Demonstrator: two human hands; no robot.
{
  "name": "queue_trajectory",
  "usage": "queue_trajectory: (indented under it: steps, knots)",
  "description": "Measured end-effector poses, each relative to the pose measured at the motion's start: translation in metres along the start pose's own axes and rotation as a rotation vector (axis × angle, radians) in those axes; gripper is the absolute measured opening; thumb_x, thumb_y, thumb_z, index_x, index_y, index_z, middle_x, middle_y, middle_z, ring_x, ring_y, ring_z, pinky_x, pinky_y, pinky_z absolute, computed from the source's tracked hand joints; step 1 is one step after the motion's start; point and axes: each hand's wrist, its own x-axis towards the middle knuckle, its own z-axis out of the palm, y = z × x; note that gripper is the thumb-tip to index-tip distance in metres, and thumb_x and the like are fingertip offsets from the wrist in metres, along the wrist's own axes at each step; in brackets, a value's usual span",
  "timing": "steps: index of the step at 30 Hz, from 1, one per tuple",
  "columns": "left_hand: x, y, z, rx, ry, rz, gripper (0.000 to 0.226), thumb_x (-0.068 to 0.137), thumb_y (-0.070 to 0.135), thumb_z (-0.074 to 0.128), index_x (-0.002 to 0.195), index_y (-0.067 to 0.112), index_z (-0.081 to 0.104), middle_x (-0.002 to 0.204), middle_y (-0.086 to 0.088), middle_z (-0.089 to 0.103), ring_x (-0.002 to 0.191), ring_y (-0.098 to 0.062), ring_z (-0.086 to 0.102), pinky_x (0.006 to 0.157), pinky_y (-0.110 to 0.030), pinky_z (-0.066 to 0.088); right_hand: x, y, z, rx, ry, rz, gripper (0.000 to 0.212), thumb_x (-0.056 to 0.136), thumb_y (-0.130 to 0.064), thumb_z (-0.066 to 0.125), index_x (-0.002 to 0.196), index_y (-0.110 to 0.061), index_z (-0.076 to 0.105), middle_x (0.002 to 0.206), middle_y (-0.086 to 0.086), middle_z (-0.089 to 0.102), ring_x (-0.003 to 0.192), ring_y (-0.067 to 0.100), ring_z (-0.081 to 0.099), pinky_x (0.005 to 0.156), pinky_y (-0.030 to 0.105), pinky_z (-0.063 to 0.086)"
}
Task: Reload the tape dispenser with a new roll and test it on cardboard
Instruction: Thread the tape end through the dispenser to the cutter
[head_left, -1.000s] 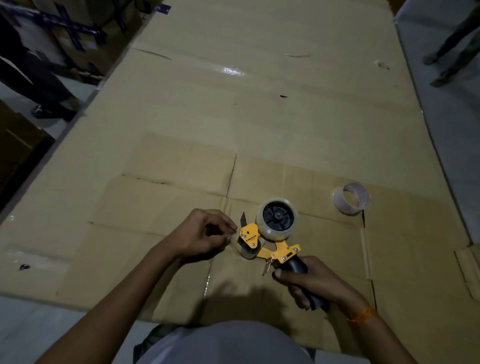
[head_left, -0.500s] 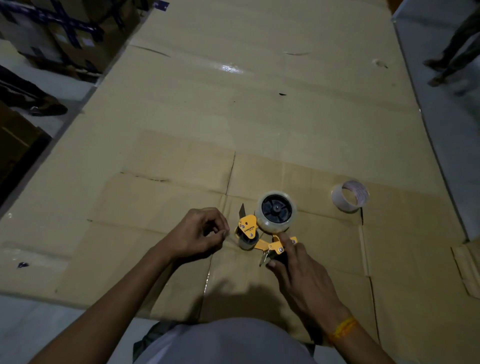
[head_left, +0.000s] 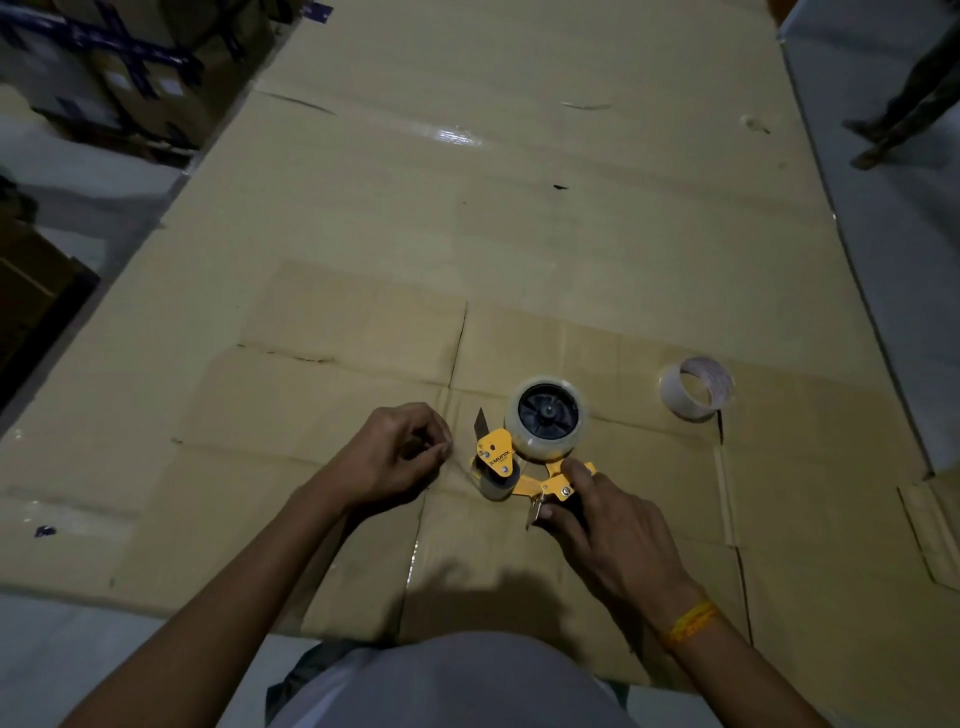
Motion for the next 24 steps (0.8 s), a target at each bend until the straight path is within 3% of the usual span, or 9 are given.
queue_trajectory:
  steps: [8, 12, 18, 24]
  knots:
    - [0.025, -0.001, 0.004, 0.041, -0.043, 0.092, 0.004, 0.095, 0.014, 0.077, 0.099, 0.015, 0.079, 0.114, 0.007, 0.072, 0.106, -0.009, 0.072, 0.091, -0.027, 0.061, 0.008, 0.003, -0.010, -0.031, -0.005, -0.047, 0.051, 0.096, -0.076, 0.039, 0.127, -0.036, 0.043, 0.090, -0.009, 0.065, 0.069, 0.015, 0.061, 0.058, 0.035, 0.050]
    - [0.028, -0.002, 0.004, 0.062, -0.051, 0.104, 0.004, 0.096, 0.013, 0.076, 0.094, 0.013, 0.080, 0.123, 0.006, 0.069, 0.113, -0.008, 0.070, 0.093, -0.027, 0.059, 0.010, 0.001, -0.013, -0.055, 0.017, -0.061, 0.057, 0.095, -0.081, 0.037, 0.124, -0.033, 0.045, 0.077, -0.012, 0.055, 0.061, 0.013, 0.050, 0.055, 0.034, 0.047]
    - [0.031, -0.006, 0.003, 0.069, -0.061, 0.120, 0.005, 0.095, 0.014, 0.076, 0.096, 0.013, 0.081, 0.120, 0.005, 0.071, 0.110, -0.007, 0.071, 0.092, -0.032, 0.061, 0.014, -0.004, -0.013, -0.059, 0.033, -0.027, 0.058, 0.095, -0.084, 0.029, 0.118, -0.033, 0.046, 0.070, -0.010, 0.055, 0.057, 0.011, 0.050, 0.056, 0.033, 0.049]
    - [0.033, -0.007, 0.004, 0.070, -0.046, 0.129, 0.004, 0.095, 0.014, 0.078, 0.098, 0.014, 0.079, 0.113, 0.005, 0.075, 0.105, -0.008, 0.072, 0.089, -0.036, 0.062, 0.016, -0.003, -0.010, -0.102, 0.037, -0.014, 0.057, 0.098, -0.080, 0.029, 0.123, -0.032, 0.047, 0.067, -0.010, 0.051, 0.054, 0.009, 0.047, 0.051, 0.029, 0.039]
